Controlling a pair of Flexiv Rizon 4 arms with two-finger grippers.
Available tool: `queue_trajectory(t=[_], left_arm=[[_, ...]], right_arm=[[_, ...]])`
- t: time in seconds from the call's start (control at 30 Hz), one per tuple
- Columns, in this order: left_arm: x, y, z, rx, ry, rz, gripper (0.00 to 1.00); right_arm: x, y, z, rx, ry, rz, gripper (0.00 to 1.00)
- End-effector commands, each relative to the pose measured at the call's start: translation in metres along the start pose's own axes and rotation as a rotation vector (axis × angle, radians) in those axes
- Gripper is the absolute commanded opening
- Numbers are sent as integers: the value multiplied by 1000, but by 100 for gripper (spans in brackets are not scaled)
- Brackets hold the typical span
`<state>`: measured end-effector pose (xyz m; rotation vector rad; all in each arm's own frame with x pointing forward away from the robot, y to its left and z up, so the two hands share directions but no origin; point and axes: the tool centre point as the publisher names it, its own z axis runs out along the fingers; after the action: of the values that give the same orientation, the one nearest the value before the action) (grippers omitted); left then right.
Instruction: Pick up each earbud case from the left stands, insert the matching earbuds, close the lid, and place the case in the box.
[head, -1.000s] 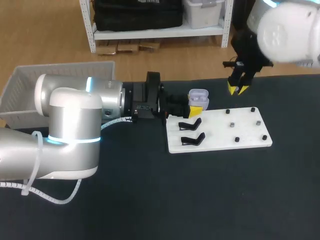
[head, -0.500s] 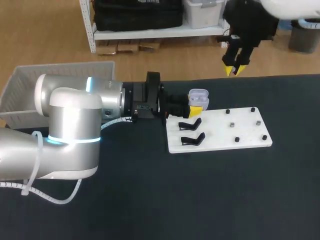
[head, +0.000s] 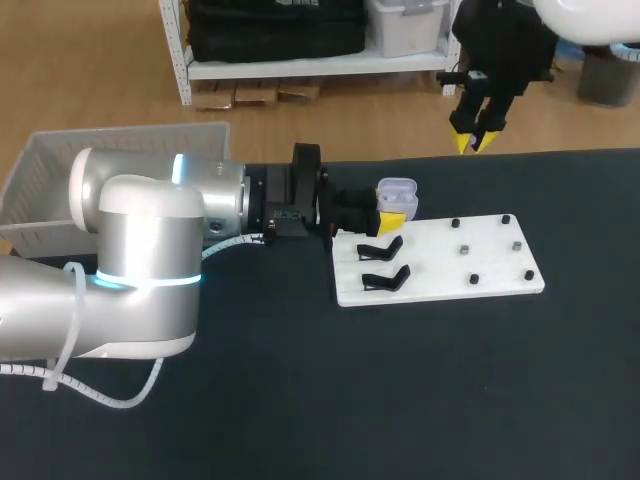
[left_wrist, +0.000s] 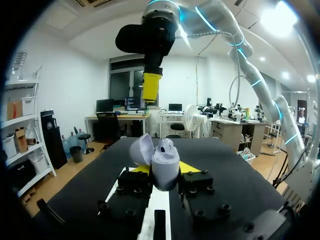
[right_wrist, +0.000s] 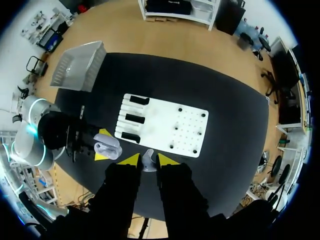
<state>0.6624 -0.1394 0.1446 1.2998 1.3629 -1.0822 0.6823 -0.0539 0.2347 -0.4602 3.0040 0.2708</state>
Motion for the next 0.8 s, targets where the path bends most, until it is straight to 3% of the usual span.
queue_trajectory(t=[0.03,0.4,0.6,0.8], left_arm=[[1,-1,0,-5,-7,3,0],[1,-1,0,-5,-7,3,0],[1,-1,0,-5,-7,3,0],[1,-1,0,-5,-7,3,0]], right_arm=[[14,32,-3,78,-20,-89,0],[49,87,-10,70,-53,-227,0],[55,93,10,57,-27,-250,0],[48,93,30,40,-23,-251,0]])
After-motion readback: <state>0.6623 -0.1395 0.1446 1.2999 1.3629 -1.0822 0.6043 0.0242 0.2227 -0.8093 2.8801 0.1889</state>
